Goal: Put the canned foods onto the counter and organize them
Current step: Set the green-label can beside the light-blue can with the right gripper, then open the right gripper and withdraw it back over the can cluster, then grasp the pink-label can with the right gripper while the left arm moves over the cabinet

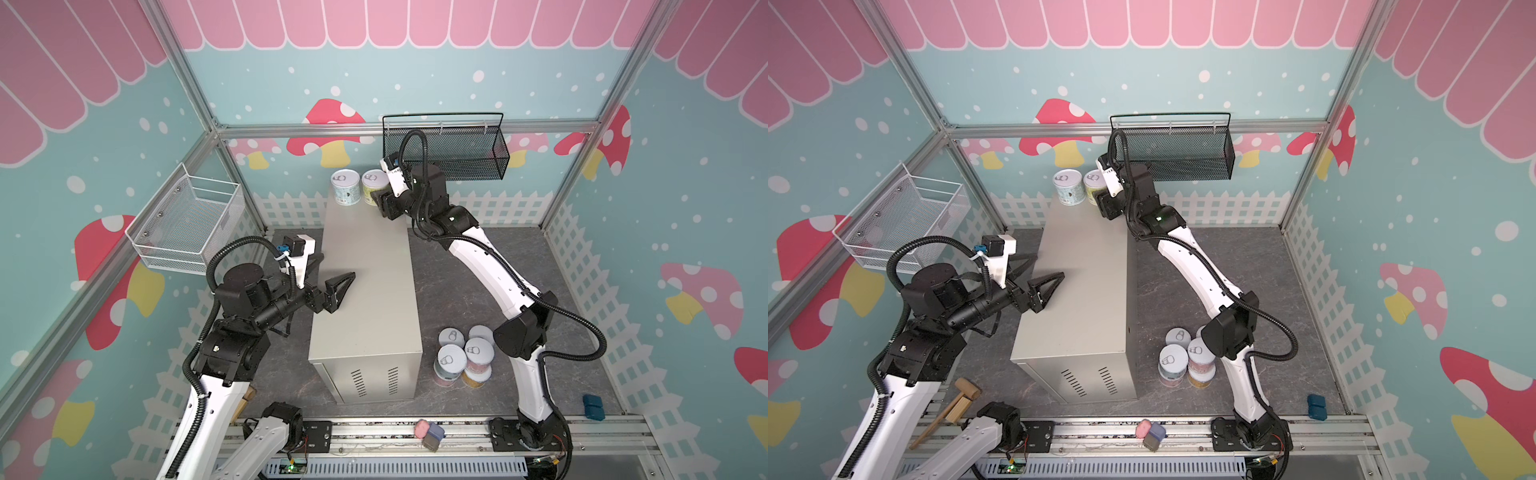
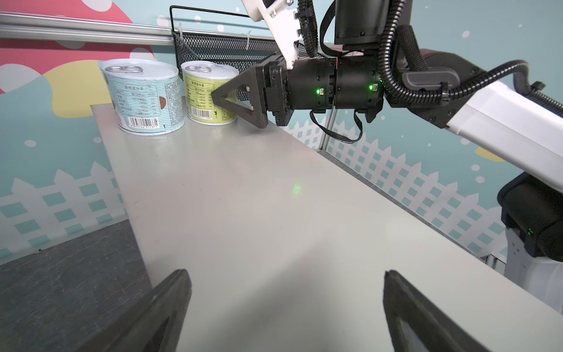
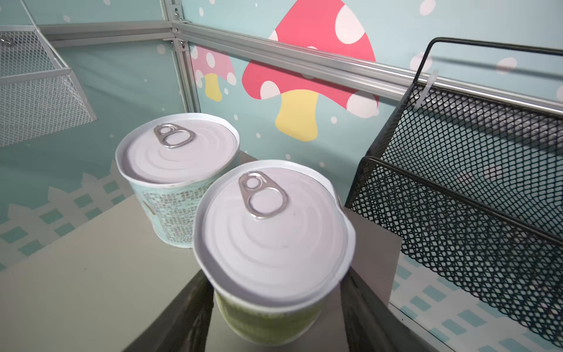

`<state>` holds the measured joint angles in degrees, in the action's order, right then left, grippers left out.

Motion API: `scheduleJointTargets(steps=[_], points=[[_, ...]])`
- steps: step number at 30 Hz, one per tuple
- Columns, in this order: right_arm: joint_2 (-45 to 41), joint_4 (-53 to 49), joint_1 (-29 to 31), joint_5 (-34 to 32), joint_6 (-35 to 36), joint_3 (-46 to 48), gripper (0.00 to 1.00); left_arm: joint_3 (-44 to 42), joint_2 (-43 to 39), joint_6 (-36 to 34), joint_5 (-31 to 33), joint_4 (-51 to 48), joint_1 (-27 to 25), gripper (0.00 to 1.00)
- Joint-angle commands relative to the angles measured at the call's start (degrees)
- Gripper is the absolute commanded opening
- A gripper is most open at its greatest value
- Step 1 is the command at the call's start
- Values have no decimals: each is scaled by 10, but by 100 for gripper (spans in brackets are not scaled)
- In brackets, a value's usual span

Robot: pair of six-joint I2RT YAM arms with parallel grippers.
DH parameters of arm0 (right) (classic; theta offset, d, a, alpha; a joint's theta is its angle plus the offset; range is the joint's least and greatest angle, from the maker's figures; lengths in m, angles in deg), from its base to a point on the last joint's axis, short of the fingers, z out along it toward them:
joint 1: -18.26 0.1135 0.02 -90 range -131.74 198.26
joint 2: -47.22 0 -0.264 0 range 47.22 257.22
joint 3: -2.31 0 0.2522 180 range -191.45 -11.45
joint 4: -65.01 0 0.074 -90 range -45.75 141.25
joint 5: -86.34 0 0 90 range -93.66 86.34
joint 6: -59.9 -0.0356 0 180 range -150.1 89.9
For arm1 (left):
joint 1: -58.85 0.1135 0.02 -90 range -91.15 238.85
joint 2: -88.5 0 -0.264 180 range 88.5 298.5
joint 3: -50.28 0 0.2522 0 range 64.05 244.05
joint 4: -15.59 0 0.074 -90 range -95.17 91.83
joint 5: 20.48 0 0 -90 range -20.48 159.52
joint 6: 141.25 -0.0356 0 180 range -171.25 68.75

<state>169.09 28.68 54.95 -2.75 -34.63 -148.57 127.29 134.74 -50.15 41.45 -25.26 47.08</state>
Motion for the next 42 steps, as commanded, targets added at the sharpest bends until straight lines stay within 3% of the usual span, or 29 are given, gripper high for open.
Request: scheduleJointTargets(steps=[1,7,13,16,22,29,35,42], points=[[4,12,-4,-6,-3,-11,69,-5,-6,-3,-10,11,0,99],[-23,11,-4,-1,-1,15,81,-7,-5,-3,-11,12,0,99],[-124,10,-3,-9,-1,115,93,-7,-3,-3,-8,12,-1,99],[-209,-10,-4,-42,-18,189,99,-7,-1,-2,-6,12,0,99],[-333,-158,-3,-140,-79,287,99,-7,2,-1,5,12,-1,99],[-511,-243,-4,-238,-183,510,99,-3,3,3,11,11,-1,99],[-640,-317,-4,-179,-260,645,99,0,3,6,3,11,-1,99],[-685,-388,-1,-119,-346,751,99,57,24,12,-34,-25,-5,99]])
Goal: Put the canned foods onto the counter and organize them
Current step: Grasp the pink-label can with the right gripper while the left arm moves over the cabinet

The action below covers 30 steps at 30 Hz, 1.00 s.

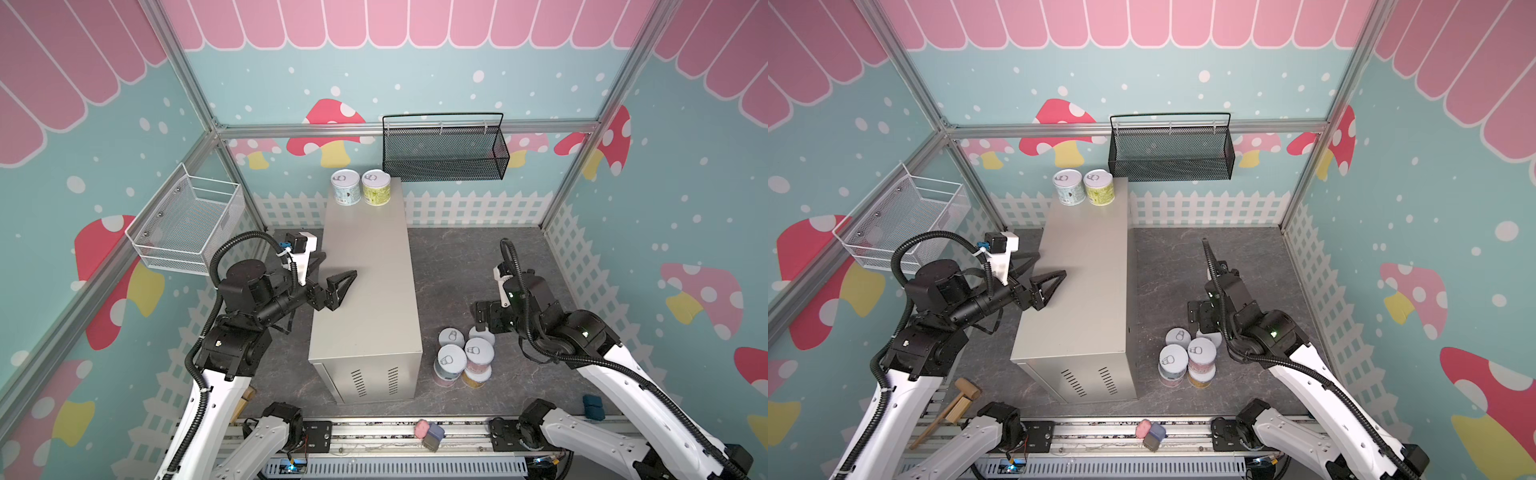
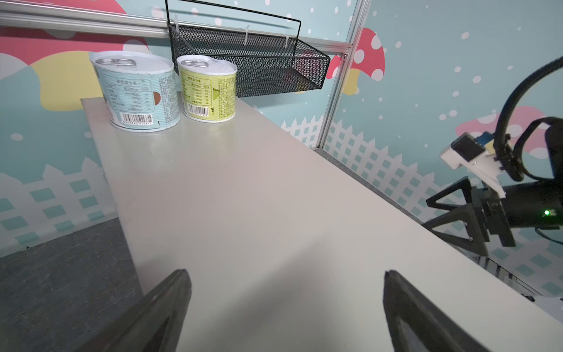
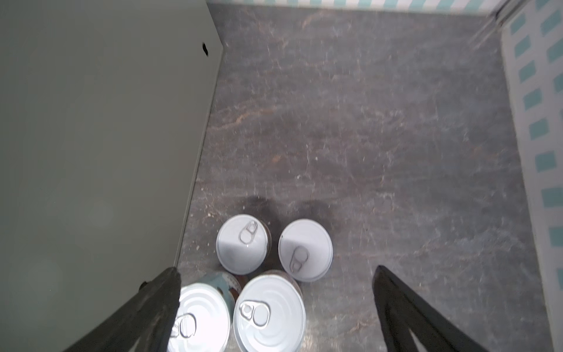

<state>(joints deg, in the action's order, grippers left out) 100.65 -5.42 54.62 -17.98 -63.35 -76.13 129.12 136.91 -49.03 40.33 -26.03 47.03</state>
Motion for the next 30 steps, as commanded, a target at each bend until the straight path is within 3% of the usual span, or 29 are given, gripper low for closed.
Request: scheduleJointTargets(steps=[1,6,14,23,30], points=[[-2,-52,2,38,-64,34,99,60,8,1,-22,-36,-9,99],[-7,-67,2,34,-82,62,99,193,61,0,-32,-157,-66,99],[12,-28,2,50,-80,88,99,395,179,-8,72,-312,-267,99],[12,36,2,54,-92,141,99,402,226,-9,217,-295,-429,99],[14,63,2,47,-109,172,99,359,207,-8,271,-251,-477,99]])
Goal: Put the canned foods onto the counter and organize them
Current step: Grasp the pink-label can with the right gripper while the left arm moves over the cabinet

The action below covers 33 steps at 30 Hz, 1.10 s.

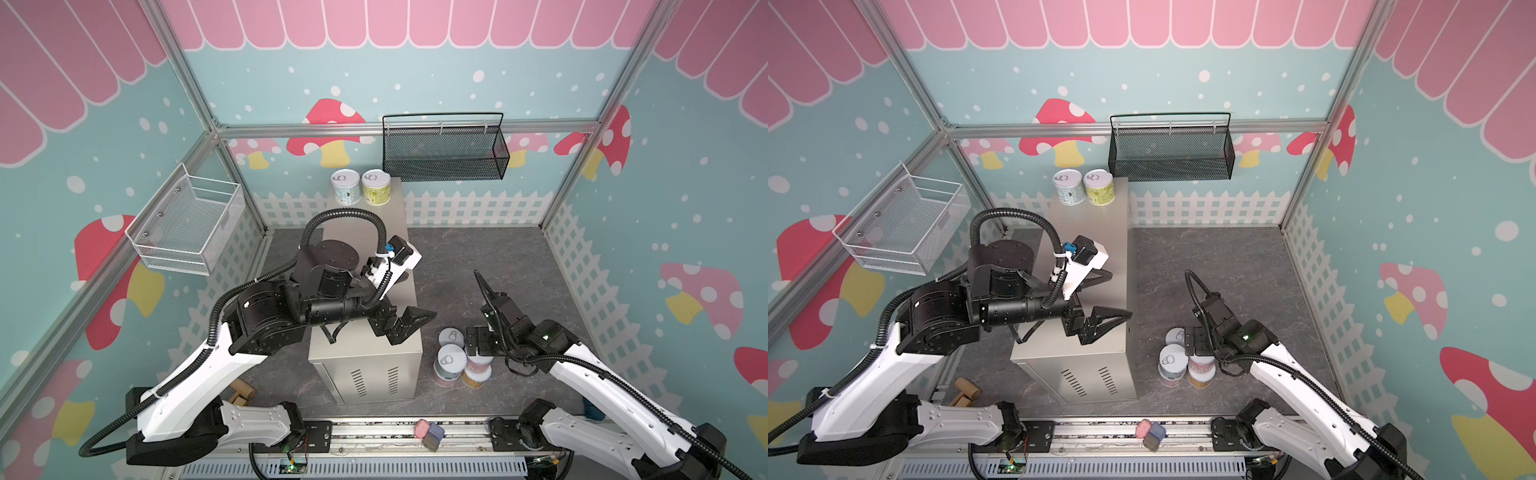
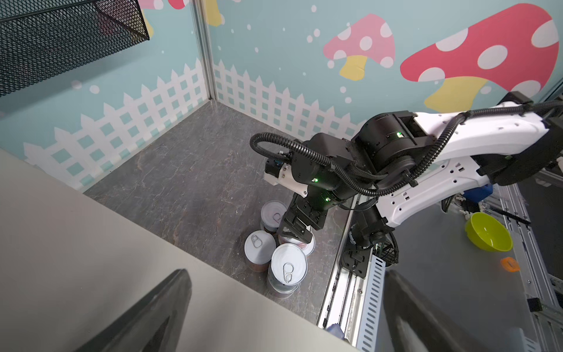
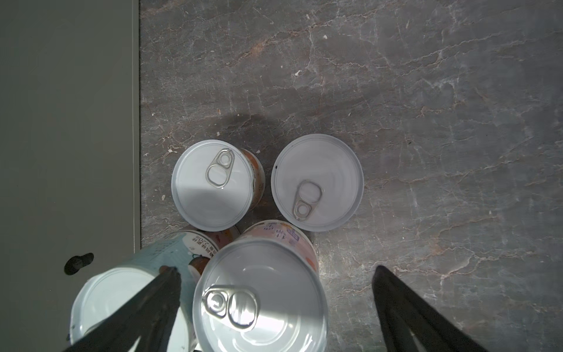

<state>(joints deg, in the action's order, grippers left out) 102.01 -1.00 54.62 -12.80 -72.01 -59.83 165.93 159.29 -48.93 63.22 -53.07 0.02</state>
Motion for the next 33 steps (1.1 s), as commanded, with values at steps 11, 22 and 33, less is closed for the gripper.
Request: scheduleJointTargets(steps=[11,22,33], points=[[28,22,11,4,-20,24,99,-57,-47,-7,62,49,-11,99],[6,-26,31,-19,-40,34,96,-62,-44,-14,60,69,-11,99],[-14,-24,35,-6,-37,52,88,-58,-39,-13,61,78,-11,99]])
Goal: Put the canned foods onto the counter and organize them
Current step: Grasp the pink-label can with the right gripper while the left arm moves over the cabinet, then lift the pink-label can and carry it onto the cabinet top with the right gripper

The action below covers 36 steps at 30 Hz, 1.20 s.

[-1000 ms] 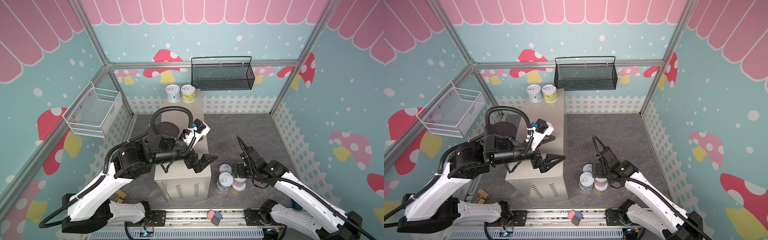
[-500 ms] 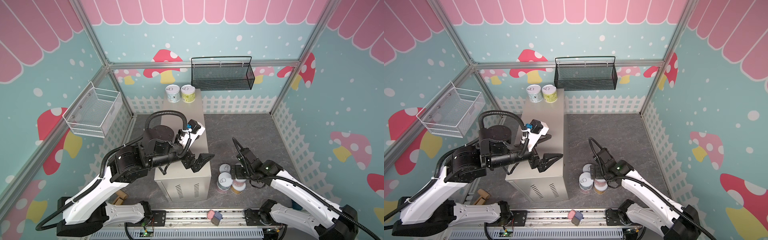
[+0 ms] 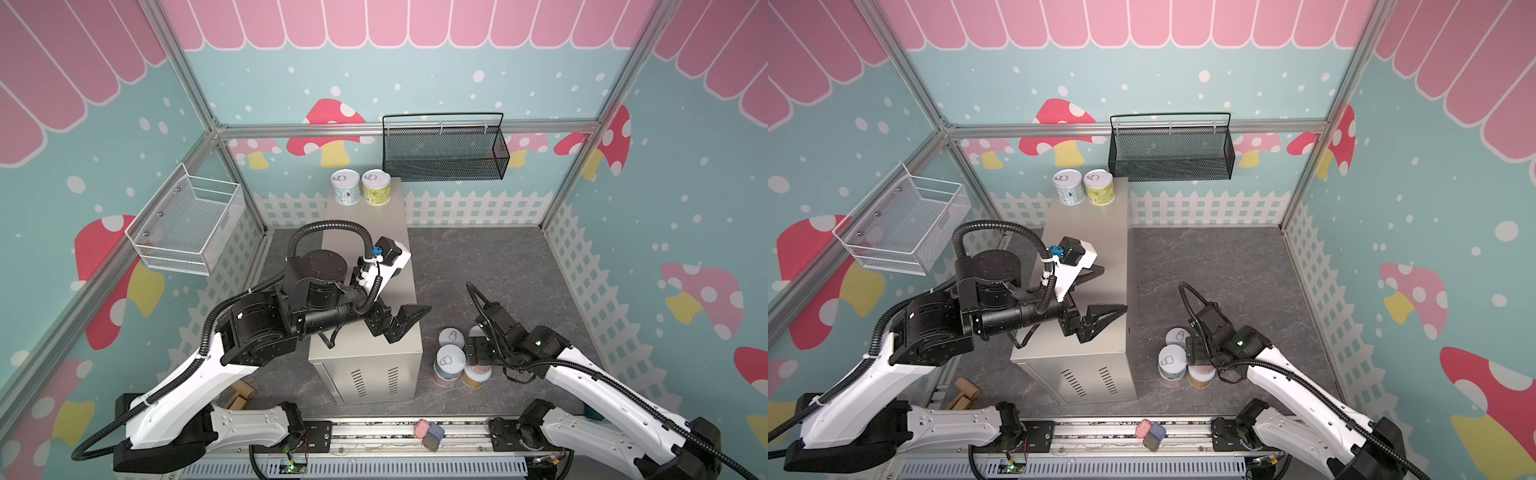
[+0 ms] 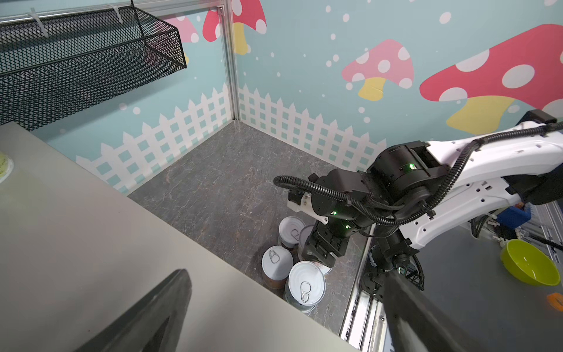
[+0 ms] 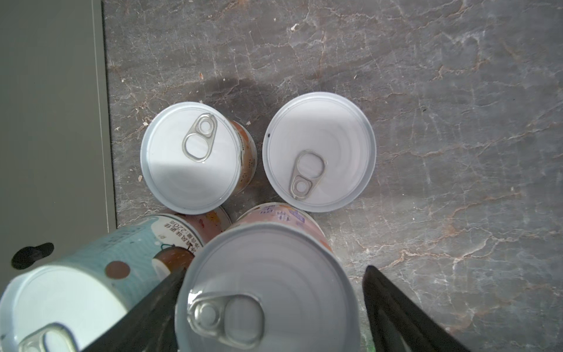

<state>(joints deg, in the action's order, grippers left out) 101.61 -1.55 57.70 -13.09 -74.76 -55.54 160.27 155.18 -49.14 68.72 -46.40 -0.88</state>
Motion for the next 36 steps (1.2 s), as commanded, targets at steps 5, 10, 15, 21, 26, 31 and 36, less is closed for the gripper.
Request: scheduleJointTargets(steps=[5,10,15,21,26,31,36], points=[[-17,-21,7,-10,-7,8,82,-1,4,-11,7,14,-3,99],[-23,-28,9,-23,-2,-14,73,7,8,-13,5,16,-3,99],[-22,-39,9,-35,22,-60,70,16,12,-21,1,5,-3,99],[19,-43,9,-57,103,-179,70,28,8,-24,-4,-23,-3,99],[64,-52,9,-66,171,-317,70,46,4,-23,-2,-71,-4,99],[134,-74,9,-49,241,-481,70,83,12,-25,8,-146,-4,99],[192,-82,9,15,315,-632,70,63,-30,-16,38,-155,-3,99]])
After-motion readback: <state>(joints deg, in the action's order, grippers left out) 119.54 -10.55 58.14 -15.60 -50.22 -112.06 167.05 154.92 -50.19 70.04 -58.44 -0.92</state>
